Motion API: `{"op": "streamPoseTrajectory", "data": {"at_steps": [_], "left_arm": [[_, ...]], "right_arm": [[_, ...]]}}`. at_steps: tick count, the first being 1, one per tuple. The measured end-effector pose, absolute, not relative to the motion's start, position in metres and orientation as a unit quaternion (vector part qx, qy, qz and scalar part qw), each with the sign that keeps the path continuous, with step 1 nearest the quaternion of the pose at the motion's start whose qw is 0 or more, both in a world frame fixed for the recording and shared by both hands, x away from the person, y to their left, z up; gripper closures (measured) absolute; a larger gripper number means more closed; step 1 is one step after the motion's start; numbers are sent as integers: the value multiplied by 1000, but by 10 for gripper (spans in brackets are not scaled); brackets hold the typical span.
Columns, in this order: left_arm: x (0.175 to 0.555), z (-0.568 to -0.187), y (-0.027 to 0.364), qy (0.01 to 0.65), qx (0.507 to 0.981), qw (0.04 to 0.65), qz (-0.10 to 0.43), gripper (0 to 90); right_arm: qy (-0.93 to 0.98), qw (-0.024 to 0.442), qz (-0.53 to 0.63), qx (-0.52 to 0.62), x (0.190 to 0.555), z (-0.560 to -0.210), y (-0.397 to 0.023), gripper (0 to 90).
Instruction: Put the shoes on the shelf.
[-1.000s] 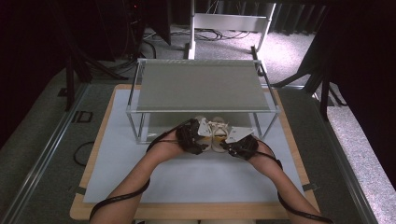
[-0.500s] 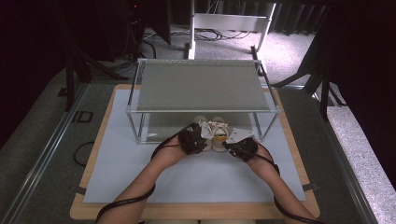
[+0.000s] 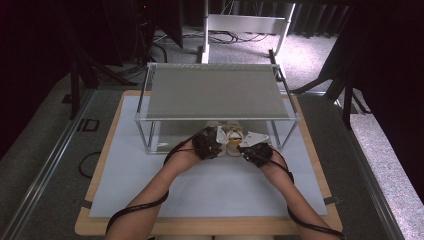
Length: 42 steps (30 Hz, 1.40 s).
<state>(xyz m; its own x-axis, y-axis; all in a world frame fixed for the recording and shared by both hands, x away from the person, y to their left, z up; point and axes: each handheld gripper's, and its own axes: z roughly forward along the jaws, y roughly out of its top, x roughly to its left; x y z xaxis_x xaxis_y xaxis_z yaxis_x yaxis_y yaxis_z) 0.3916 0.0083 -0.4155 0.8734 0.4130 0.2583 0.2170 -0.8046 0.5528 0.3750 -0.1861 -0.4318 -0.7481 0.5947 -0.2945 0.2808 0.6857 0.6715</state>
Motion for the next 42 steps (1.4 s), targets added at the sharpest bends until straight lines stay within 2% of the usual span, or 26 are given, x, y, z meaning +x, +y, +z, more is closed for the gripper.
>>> {"op": "streamPoseTrajectory", "data": {"at_steps": [18,25,27,28,30,32,34,37,40,41,42], "left_arm": [[419,-428,7,186,926,267,190,801],[409,-431,6,191,918,293,186,788],[404,-431,9,192,914,302,189,765],[402,-431,10,198,911,310,187,709],[398,-429,14,211,905,324,178,668],[395,-428,17,229,901,330,166,551],[390,-428,19,240,898,324,178,394],[382,-429,22,255,892,323,189,208],[377,-431,25,256,890,323,196,138],[376,-431,26,257,888,325,198,127],[375,-432,27,257,887,329,199,95]], "right_arm": [[863,266,316,290,403,-444,-176,899],[853,266,337,298,398,-443,-181,880],[845,267,351,303,394,-441,-185,825],[841,261,358,309,392,-440,-187,774],[834,259,372,314,388,-438,-190,671],[834,258,375,312,384,-438,-193,514],[831,260,376,316,380,-438,-195,429],[817,259,388,338,375,-439,-200,292],[808,257,399,348,373,-439,-205,257],[805,255,405,350,372,-440,-207,179],[806,262,402,348,370,-441,-207,152]]}}
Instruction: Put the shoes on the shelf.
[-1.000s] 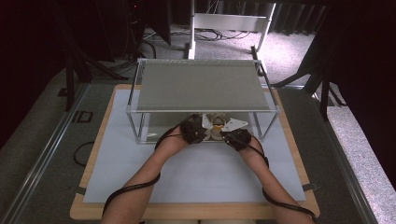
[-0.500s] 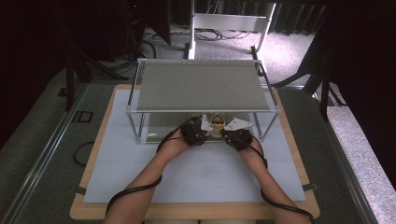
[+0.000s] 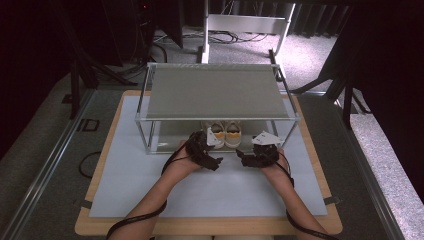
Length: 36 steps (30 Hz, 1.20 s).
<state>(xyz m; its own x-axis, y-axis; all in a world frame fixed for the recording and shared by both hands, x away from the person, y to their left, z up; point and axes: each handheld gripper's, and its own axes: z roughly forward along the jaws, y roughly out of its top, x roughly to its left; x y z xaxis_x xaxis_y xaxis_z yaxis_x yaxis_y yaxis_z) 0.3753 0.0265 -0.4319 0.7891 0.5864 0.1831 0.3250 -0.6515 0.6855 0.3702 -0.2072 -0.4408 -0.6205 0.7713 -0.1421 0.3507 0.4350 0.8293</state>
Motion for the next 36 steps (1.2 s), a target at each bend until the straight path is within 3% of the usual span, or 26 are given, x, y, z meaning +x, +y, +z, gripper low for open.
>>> {"op": "streamPoseTrajectory", "data": {"at_steps": [8,10,22,36], "left_arm": [[363,-435,36,260,878,345,204,63],[362,-437,40,265,878,344,202,11],[356,-449,73,296,855,360,225,11],[340,-458,110,327,835,377,229,11]], "right_arm": [[805,270,406,337,355,-447,-219,134],[805,266,411,335,352,-448,-223,126],[803,254,410,349,332,-460,-251,126],[769,277,406,410,317,-467,-302,127]]}}
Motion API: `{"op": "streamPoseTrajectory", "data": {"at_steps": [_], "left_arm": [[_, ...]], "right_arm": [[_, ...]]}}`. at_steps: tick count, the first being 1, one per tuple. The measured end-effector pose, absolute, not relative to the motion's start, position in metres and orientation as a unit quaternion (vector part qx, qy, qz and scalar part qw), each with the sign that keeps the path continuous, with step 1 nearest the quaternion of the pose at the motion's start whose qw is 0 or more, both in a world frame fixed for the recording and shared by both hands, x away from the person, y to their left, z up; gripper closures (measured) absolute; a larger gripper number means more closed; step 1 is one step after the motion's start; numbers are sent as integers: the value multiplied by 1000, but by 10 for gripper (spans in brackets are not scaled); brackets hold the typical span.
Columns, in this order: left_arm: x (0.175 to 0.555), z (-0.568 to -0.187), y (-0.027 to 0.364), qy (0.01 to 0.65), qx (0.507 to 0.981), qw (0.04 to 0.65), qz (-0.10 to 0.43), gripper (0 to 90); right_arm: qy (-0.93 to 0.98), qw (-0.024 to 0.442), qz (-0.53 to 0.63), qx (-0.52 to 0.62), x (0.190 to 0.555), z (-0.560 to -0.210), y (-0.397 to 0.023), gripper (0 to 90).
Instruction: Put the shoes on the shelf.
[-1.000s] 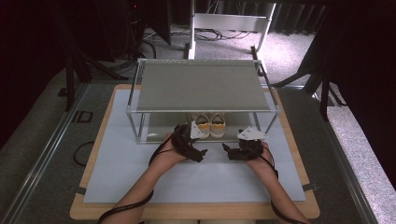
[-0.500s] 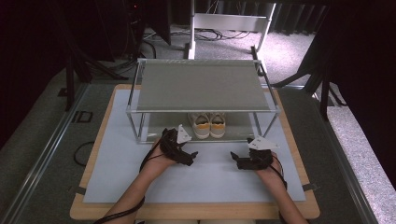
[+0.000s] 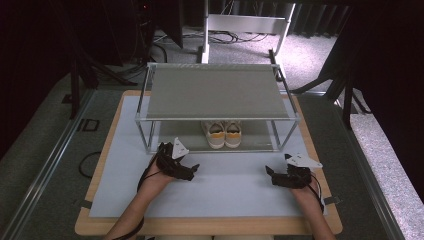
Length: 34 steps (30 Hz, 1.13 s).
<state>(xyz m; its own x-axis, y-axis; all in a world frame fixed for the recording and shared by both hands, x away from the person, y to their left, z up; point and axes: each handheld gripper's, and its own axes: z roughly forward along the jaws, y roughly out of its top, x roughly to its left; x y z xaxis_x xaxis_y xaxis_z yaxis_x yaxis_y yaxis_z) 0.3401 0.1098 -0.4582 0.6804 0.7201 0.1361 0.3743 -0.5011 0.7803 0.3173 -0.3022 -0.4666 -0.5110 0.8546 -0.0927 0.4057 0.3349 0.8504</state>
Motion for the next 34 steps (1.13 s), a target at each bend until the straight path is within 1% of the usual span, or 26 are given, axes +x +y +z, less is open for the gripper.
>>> {"op": "streamPoseTrajectory", "data": {"at_steps": [4,14,18,24,28,29,34], "left_arm": [[335,-463,122,338,827,384,235,11],[321,-475,148,355,821,377,242,11],[318,-479,157,372,807,393,237,11],[315,-479,164,386,786,419,240,11],[313,-484,165,393,780,421,245,11],[311,-485,164,392,777,420,256,11],[311,-485,165,395,775,427,247,11]], "right_arm": [[759,282,405,425,315,-468,-316,126],[742,290,399,453,307,-473,-342,127],[735,304,395,460,305,-476,-350,127],[728,305,403,463,303,-478,-354,136],[727,307,401,465,303,-479,-353,136],[727,307,401,466,303,-479,-354,136],[724,299,406,472,304,-479,-355,137]]}}
